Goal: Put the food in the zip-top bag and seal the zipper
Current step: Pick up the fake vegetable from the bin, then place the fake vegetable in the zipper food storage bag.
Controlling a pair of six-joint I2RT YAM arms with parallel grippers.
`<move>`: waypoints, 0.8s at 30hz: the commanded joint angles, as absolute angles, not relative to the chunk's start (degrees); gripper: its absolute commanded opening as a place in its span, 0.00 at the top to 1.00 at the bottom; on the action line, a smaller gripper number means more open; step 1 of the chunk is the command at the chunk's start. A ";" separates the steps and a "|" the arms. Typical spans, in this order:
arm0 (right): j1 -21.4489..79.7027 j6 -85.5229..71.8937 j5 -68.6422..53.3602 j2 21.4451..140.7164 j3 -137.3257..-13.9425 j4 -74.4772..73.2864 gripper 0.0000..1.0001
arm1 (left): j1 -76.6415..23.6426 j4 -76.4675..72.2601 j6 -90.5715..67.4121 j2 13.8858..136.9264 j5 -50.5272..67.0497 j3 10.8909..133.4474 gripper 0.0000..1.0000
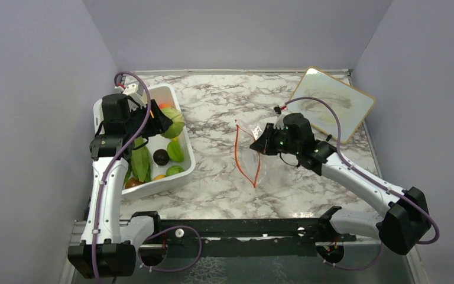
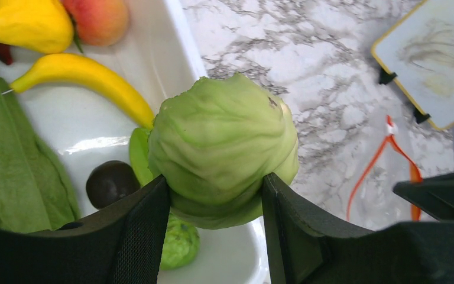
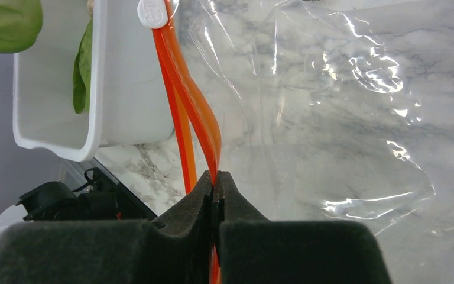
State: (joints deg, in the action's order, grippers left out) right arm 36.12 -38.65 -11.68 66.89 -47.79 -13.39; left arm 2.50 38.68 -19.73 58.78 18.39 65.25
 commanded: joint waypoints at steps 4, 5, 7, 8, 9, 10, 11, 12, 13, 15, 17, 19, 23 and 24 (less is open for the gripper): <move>36.34 -41.39 -14.04 69.56 -50.16 -9.84 0.99 | -0.06 33.99 -20.97 53.30 33.51 63.98 0.65; 36.38 -41.65 -14.57 69.68 -50.12 -9.25 0.99 | -0.41 33.01 -21.65 52.68 35.48 63.22 0.66; 36.38 -42.27 -14.91 69.71 -49.80 -8.10 0.99 | -0.98 30.74 -23.56 52.12 39.58 61.18 0.68; 36.39 -42.49 -14.98 69.70 -49.63 -7.58 0.99 | -1.15 29.74 -24.56 52.00 41.26 60.47 0.69; 36.33 -42.65 -15.21 69.70 -49.58 -7.18 0.99 | -1.43 28.89 -25.32 51.97 42.61 59.79 0.70; 36.38 -42.75 -15.54 69.77 -49.57 -6.86 0.99 | -1.61 28.15 -25.85 51.89 43.50 59.24 0.70; 36.39 -42.73 -15.80 69.84 -49.69 -6.70 0.99 | -1.93 27.65 -26.07 51.86 44.19 59.00 0.70; 36.34 -42.72 -16.01 69.87 -49.94 -6.70 0.99 | -2.23 27.34 -26.11 51.80 44.82 58.71 0.70; 36.32 -42.64 -16.08 69.83 -50.04 -6.76 0.99 | -2.51 27.03 -26.23 51.74 45.46 58.57 0.70; 36.37 -42.48 -16.15 69.71 -50.18 -6.79 0.99 | -3.14 26.19 -27.14 51.39 46.60 57.90 0.70; 36.39 -42.29 -16.45 69.61 -50.14 -6.68 0.99 | -3.75 24.82 -29.53 50.81 46.86 56.72 0.70; 36.32 -42.19 -16.96 69.72 -50.14 -6.70 0.99 | -4.79 22.48 -31.69 49.84 47.61 54.75 0.70; 36.38 -42.74 -17.58 69.24 -49.50 -6.70 0.99 | -6.68 18.72 -34.95 48.39 47.37 50.87 0.70; 36.39 -43.09 -17.96 69.06 -48.86 -6.09 0.99 | -7.33 17.73 -35.98 48.41 47.38 49.95 0.70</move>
